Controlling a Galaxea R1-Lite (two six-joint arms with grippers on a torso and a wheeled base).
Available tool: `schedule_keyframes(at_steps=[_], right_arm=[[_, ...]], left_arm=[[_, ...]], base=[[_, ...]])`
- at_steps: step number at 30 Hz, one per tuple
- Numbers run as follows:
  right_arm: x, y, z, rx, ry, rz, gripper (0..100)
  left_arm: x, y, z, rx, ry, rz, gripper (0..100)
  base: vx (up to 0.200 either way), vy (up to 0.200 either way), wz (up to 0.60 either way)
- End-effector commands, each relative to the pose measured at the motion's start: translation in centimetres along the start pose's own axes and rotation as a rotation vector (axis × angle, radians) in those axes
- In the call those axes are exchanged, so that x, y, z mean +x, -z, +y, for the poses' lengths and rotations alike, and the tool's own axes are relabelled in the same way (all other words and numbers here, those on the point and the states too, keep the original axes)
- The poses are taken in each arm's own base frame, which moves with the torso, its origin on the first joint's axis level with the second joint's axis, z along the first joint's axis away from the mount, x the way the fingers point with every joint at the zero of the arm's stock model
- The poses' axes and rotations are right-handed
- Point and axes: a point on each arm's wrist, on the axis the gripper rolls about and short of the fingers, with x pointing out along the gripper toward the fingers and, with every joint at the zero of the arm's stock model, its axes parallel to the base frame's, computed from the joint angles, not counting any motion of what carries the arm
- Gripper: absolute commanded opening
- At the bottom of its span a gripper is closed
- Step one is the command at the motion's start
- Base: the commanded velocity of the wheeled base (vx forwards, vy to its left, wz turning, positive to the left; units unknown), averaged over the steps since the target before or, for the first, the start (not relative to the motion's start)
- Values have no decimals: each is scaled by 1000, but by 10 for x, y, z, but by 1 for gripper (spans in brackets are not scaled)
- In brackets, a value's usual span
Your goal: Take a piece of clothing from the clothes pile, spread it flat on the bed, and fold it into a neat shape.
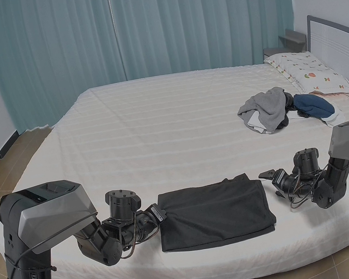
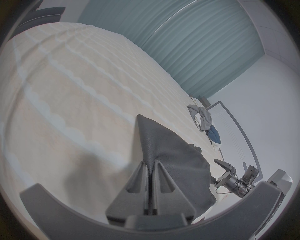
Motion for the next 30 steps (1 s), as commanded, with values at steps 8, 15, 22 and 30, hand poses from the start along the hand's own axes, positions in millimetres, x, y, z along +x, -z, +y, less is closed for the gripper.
schedule_keyframes(at_steps=[8,15,22,30], right_arm=[[-1,0,0,1,0,0,100],[-4,1,0,3,3,6,100],[-5,1,0,5,4,7,100],[-5,1,1,5,3,6,100]], left_arm=[[-1,-1,2,-4,-8,-2,0],[-1,-2,6,-9,-16,-3,0],[-1,-2,6,-9,-17,-2,0],[-2,-2,9,-13,-34,-10,0]], base=[[0,200,0],[0,200,0],[0,200,0],[0,200,0]])
